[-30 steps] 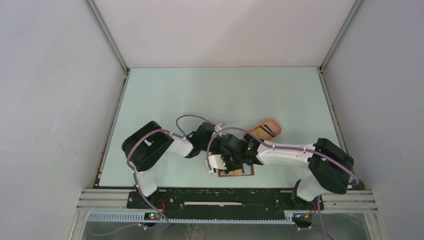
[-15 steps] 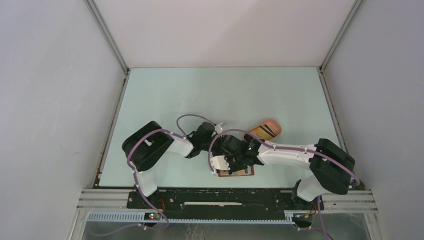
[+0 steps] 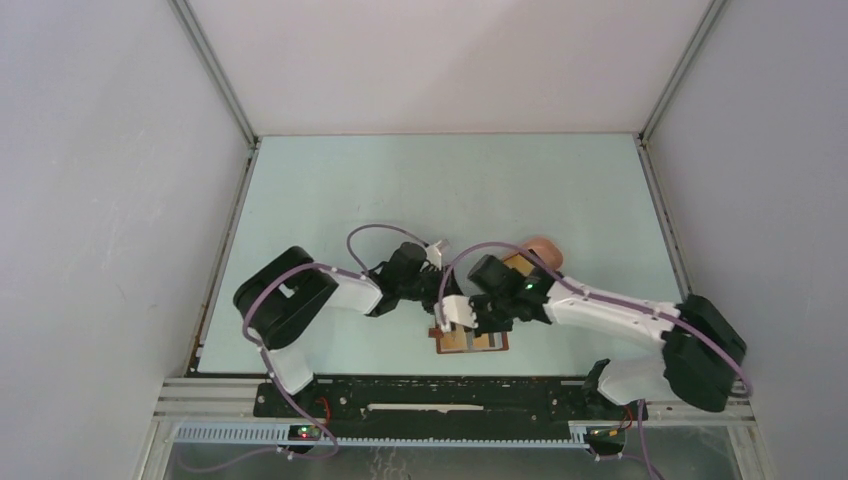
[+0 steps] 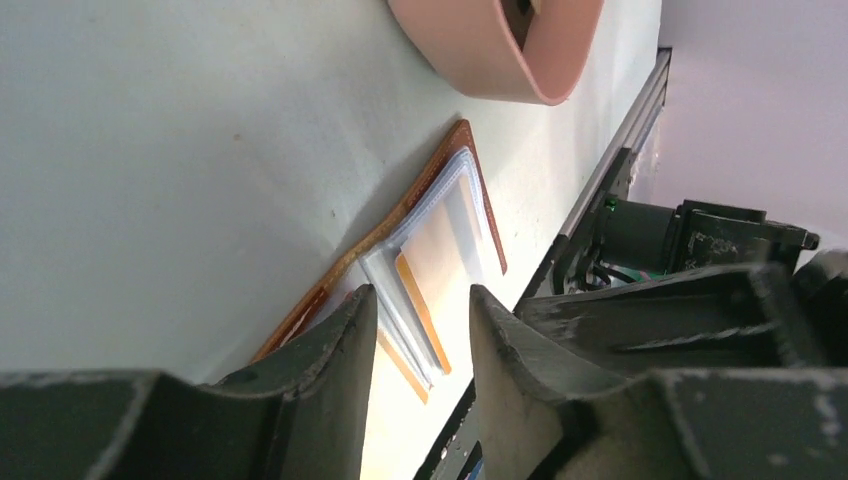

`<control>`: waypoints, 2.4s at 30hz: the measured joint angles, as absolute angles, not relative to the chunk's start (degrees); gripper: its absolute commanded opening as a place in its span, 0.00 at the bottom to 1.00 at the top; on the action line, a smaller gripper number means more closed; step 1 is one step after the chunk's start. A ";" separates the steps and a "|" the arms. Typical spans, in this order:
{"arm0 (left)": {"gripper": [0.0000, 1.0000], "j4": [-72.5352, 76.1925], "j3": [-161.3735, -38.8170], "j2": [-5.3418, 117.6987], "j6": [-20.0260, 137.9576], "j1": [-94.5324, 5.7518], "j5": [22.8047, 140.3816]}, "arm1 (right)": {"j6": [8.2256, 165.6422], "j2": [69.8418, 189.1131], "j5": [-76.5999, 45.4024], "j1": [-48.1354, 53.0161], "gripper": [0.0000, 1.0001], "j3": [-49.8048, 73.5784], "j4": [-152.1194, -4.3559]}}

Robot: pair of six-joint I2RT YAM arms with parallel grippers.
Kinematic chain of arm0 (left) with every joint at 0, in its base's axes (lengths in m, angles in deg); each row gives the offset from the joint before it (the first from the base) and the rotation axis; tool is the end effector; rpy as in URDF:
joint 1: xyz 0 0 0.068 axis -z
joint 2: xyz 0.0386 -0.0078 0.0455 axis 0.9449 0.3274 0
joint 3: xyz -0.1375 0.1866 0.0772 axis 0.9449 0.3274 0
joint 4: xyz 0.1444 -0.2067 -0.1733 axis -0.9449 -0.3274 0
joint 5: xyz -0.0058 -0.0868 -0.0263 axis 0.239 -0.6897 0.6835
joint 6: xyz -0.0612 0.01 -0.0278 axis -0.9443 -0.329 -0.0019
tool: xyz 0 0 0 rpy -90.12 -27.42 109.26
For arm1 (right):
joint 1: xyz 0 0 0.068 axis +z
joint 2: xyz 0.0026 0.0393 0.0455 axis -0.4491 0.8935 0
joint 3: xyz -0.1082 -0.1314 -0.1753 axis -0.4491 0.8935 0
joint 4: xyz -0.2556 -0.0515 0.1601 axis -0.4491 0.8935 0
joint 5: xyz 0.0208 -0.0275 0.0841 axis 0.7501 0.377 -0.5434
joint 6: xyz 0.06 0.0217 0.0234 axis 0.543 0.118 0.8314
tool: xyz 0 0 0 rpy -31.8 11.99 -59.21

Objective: Put the credit cards into the card holder
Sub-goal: Insert the credit card into the card holder, then close the card holder at the center of the board.

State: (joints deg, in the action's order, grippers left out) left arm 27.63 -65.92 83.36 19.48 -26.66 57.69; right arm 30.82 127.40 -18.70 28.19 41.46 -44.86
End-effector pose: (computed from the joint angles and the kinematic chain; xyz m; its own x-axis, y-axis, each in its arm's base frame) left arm 0.2283 -0.2628 0.0324 -0.9663 0.0218 -0.2565 0.2303 0.5183 -0.8236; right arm 0.1660 0.2537 0.1178 0.2959 -0.8739 -0.3857 -0.9527 -0.2408 -0.1853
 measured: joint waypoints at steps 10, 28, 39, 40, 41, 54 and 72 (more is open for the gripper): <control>0.66 22.82 -56.59 58.40 26.38 -26.73 70.70 | 31.80 114.81 -40.84 9.13 0.35 40.93 -37.73; 0.99 13.92 -46.23 46.40 27.96 -22.44 82.85 | 40.31 136.21 -42.81 3.38 0.30 36.41 -33.56; 0.87 4.54 -51.50 51.08 23.48 -11.54 96.42 | 44.37 141.93 -39.14 3.47 0.27 35.05 -33.64; 0.86 3.45 -52.33 51.71 22.93 -10.77 97.84 | 44.50 142.24 -38.90 3.47 0.27 34.88 -33.67; 0.85 2.60 -53.09 52.34 22.62 -10.09 99.00 | 44.59 142.52 -38.68 3.49 0.26 34.70 -33.71; 0.52 -5.79 -64.02 63.58 21.40 -4.22 108.27 | 45.40 143.40 -36.89 3.88 0.24 34.46 -33.88; 0.08 -14.49 -66.21 63.60 21.77 -4.00 110.98 | 45.86 143.49 -36.67 3.88 0.23 34.46 -33.88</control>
State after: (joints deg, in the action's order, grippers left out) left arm -14.49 -66.21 63.60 21.77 -4.00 110.98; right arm 45.86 143.49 -36.67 3.88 34.46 -33.88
